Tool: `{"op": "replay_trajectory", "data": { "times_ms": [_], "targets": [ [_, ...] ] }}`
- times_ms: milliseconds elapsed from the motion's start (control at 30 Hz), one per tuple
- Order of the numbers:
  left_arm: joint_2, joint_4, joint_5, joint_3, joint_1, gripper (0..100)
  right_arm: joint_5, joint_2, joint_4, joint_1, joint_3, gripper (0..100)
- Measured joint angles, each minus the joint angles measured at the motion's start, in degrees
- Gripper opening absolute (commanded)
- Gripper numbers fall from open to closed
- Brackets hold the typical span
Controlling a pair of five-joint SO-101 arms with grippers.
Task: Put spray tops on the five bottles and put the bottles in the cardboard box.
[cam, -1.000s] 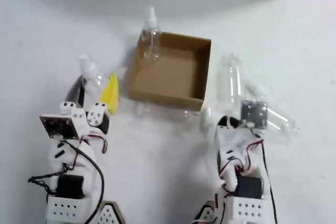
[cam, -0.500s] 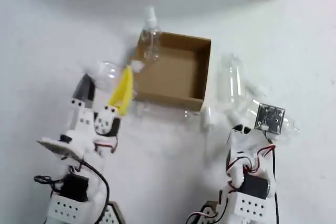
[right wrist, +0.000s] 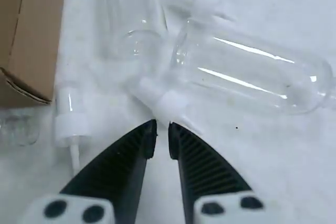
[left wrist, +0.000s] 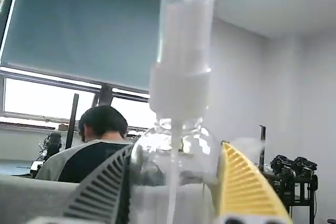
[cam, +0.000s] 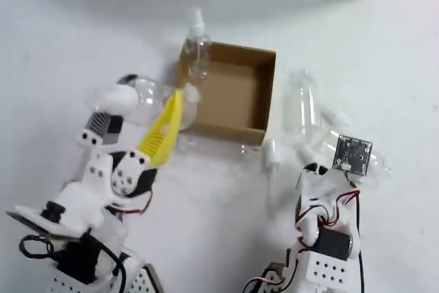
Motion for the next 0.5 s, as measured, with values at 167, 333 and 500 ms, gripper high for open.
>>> {"op": "replay_trajectory", "data": {
  "times_ms": [167,333,500],
  "targets": [
    [15.0,0.0,0.0,-11.0,0.0,2,0.0,0.0,0.0,0.0,0.0,1.5],
    [31.1,0.0,0.0,-22.7,0.3,2,0.0,0.0,0.0,0.0,0.0,1.5],
    [43.7,0.1,0.0,-30.9,0.3,2,0.0,0.0,0.0,0.0,0.0,1.5]
  ]
}}
